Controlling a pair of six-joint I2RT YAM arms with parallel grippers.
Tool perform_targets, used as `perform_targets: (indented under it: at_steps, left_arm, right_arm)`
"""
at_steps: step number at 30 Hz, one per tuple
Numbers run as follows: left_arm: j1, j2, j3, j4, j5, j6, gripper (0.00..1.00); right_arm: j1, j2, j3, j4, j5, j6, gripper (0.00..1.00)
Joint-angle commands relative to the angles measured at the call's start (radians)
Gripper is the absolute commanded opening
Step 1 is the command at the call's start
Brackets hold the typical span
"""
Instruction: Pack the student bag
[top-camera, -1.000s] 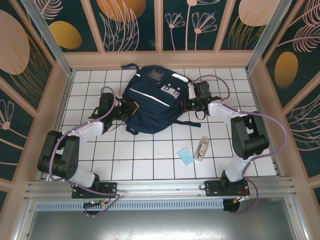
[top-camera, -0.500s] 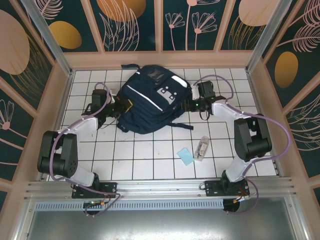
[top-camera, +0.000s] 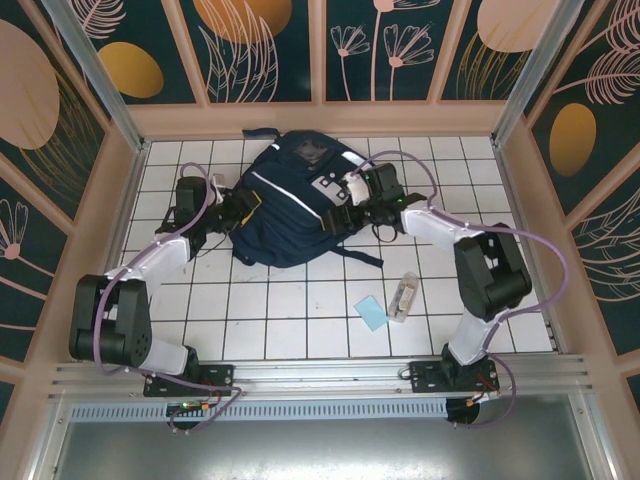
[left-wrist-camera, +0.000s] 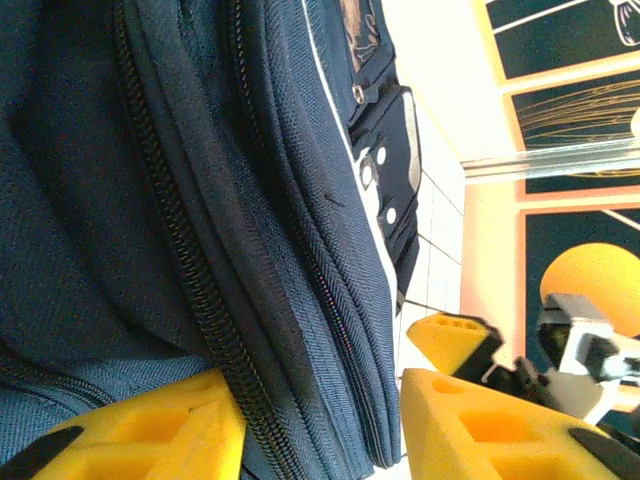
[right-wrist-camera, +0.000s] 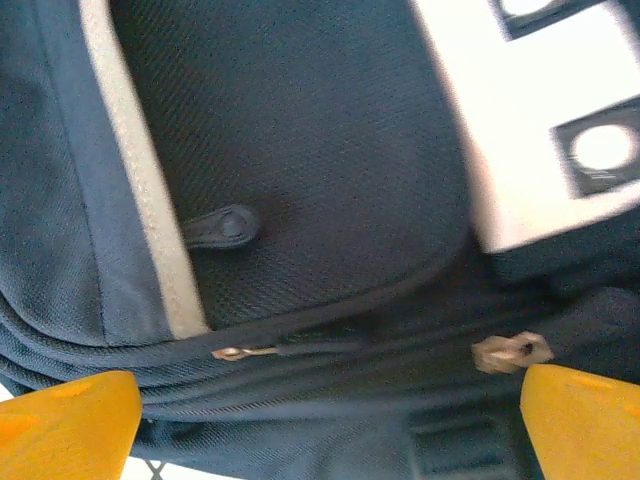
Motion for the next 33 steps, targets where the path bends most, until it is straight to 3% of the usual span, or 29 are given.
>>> perform_targets:
  at_steps: [1, 8, 12, 17, 20, 26, 33]
  left_arm:
    - [-0.015, -0.015, 0.016, 0.082, -0.006, -0.008, 0.5]
    - [-0.018, -0.013, 0.042, 0.012, -0.021, 0.031, 0.65]
    - [-0.033, 0.042, 0.064, 0.124, 0.03, -0.034, 0.65]
    - [-0.078, 0.143, 0.151, 0.124, -0.006, -0.006, 0.67]
    - [-0.079, 0.245, 0.121, 0.175, 0.016, -0.028, 0.65]
    - [-0.079, 0.419, 0.045, 0.26, 0.048, -0.042, 0.57]
    - [-0.084, 0.473, -0.04, 0.41, 0.083, -0.136, 0.51]
  right_arm:
    - [0.006, 0.046, 0.013, 0.098, -0.086, 0.003, 0.97]
    - [0.026, 0.078, -0.04, 0.213, -0.118, 0.044, 0.95]
    - [0.042, 0.094, -0.04, 0.229, -0.105, 0.051, 0.94]
    - [0.047, 0.179, -0.032, 0.24, -0.06, 0.074, 0.94]
    - [0.046, 0.24, -0.035, 0.242, -0.059, 0.096, 0.93]
    - [0.056, 0.213, -0.093, 0.32, -0.094, 0.146, 0.94]
    - [0.093, 0.2, -0.084, 0.437, -0.262, 0.299, 0.91]
